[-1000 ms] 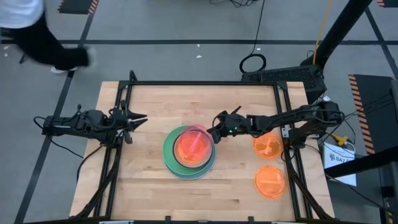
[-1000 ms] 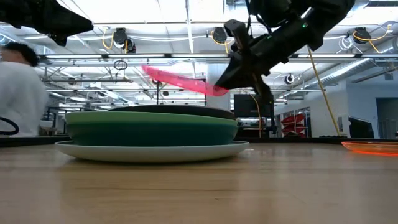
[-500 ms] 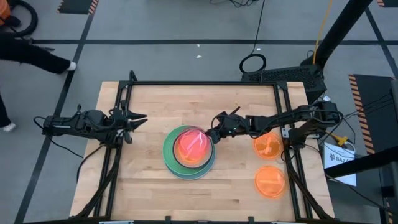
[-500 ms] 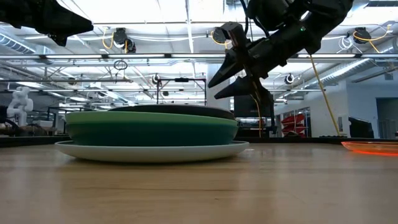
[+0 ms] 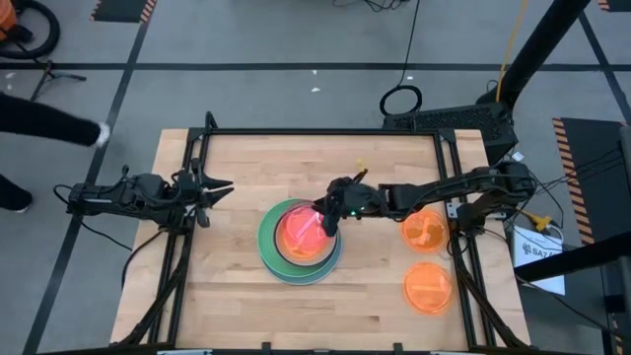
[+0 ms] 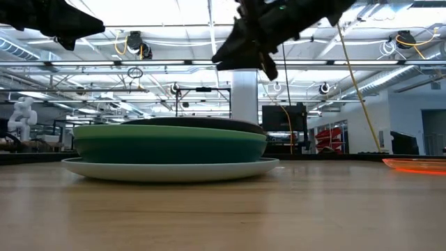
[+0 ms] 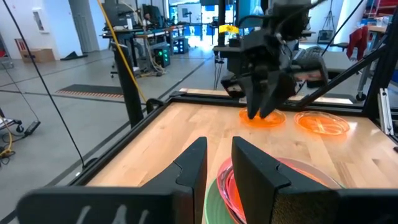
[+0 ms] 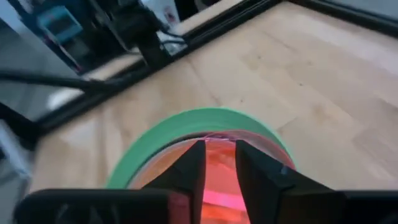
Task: Stack plastic plates
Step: Stack the transparent pink plate on top of the transparent orange plate
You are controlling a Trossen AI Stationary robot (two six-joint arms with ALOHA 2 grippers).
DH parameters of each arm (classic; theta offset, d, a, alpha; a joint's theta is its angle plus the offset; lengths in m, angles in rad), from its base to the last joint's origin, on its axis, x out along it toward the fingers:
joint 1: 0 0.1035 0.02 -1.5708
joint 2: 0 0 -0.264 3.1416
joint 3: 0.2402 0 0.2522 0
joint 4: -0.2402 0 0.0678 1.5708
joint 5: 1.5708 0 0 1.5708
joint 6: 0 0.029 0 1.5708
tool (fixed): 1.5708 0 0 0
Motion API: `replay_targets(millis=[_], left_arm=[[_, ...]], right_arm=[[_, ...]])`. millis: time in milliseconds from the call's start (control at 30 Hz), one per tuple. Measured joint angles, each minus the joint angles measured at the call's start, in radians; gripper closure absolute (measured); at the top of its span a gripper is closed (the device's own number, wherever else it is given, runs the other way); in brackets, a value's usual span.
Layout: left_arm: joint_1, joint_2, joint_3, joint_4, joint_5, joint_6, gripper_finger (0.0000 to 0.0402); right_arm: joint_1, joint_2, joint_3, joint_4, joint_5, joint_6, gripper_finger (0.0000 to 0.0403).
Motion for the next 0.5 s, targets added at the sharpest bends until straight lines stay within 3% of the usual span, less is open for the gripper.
replay_targets(millis=[500], left_arm=[[0.0,0.0,0.0,0.006,0.0,0.002,0.0319]], right_arm=[[0.037,0.44,0.524,-0.529,0.048,-0.222,0.04]])
